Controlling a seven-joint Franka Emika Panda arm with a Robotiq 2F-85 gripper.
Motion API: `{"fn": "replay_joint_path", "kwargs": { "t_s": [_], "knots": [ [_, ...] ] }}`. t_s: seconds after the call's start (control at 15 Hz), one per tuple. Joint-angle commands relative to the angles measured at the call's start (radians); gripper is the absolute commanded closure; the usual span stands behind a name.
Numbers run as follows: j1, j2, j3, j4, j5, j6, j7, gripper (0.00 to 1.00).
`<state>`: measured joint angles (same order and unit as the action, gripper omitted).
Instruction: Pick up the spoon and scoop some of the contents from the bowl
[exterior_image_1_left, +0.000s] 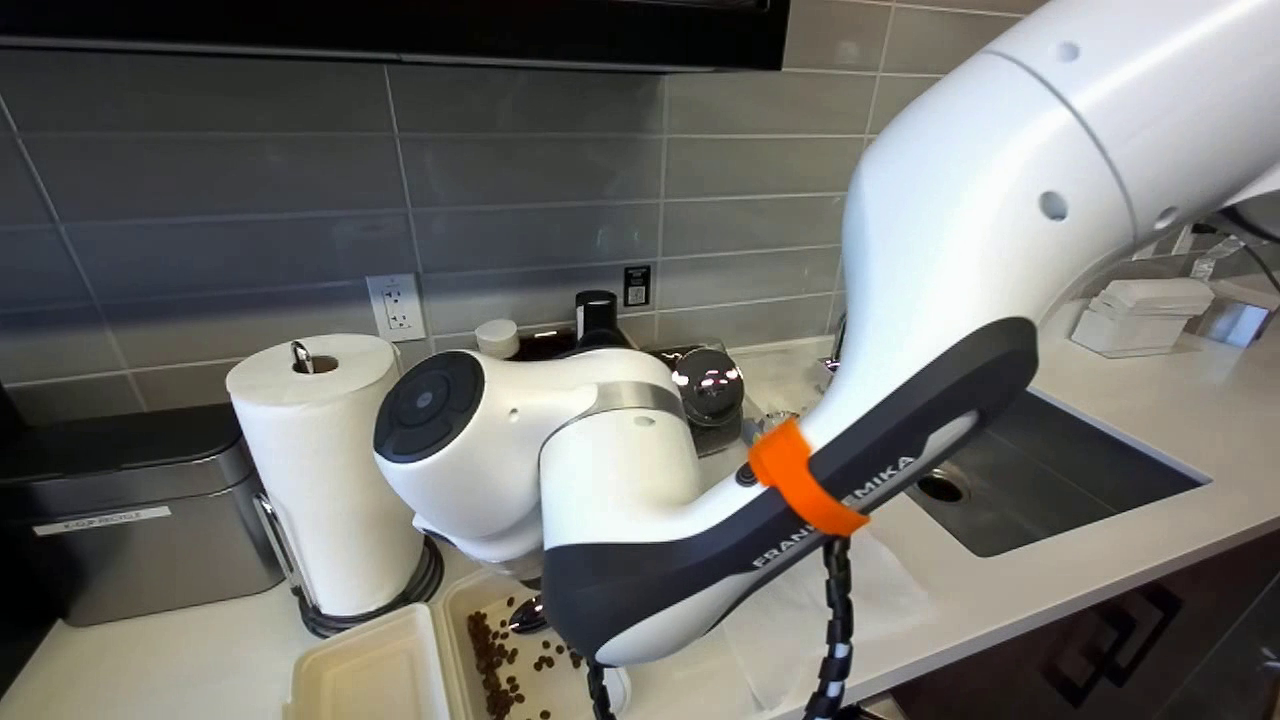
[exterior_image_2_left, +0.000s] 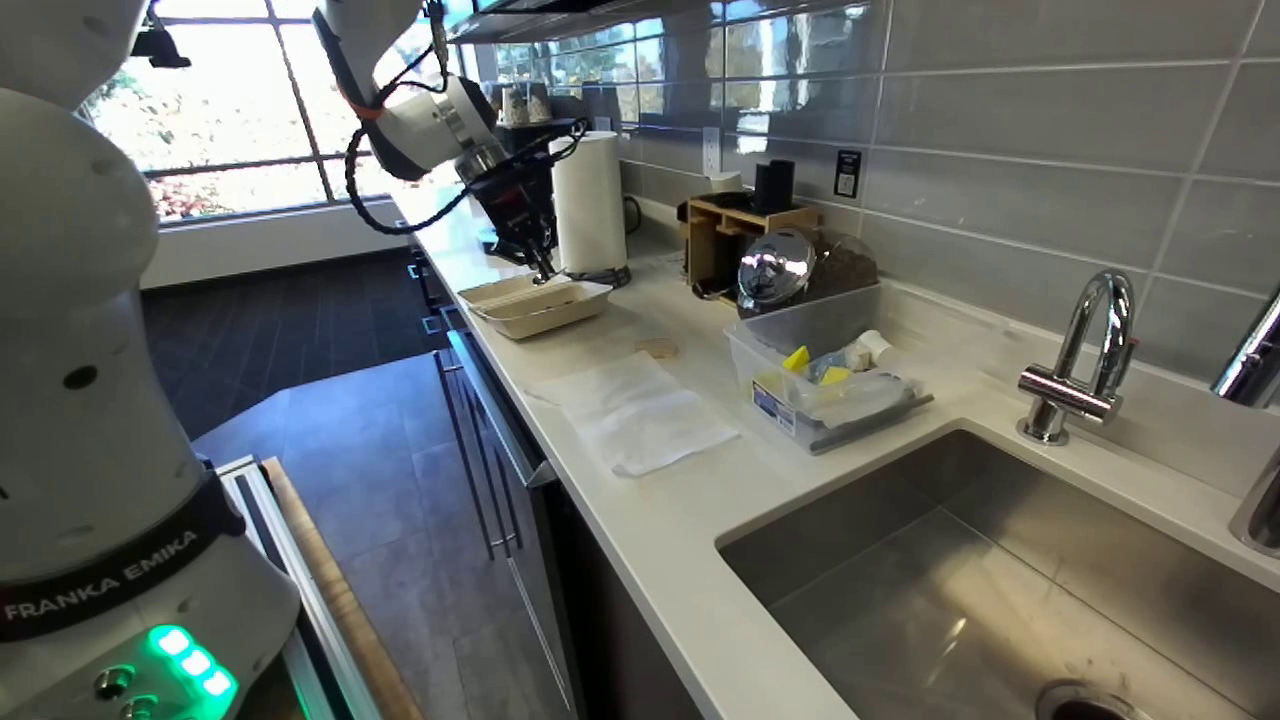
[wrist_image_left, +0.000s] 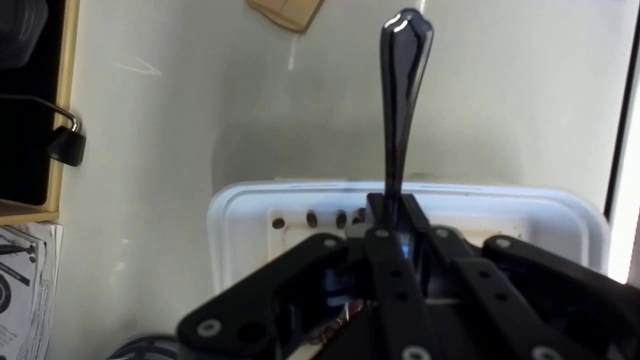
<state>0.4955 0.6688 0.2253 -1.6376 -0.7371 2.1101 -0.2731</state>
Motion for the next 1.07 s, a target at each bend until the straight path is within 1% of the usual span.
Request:
{"fn": "replay_joint_path", "kwargs": {
  "t_s": [0.0, 0.07, 0.33, 0.4, 0.53, 0.8, 1.0],
  "knots": [
    [0.003, 0.029, 0.0, 0.035, -0.003, -0.008, 0.015, 0.98],
    [0.006, 0.045, -0.002, 0.051, -0.003, -0.009, 0.017, 0.92],
    [0.004, 0.042, -0.002, 0.051, -0.002, -0.009, 0.016, 0.92],
    [0.004, 0.041, -0.001, 0.051, -0.002, -0.009, 0.016, 0.98],
    [0.027, 0.074, -0.016, 0.096, -0.019, -0.04, 0.03, 0.98],
    [0.05, 0.135, -0.022, 0.184, -0.008, -0.081, 0.04, 0.98],
    [0.079, 0.184, -0.042, 0.25, -0.03, -0.126, 0.041, 0.98]
  ]
}}
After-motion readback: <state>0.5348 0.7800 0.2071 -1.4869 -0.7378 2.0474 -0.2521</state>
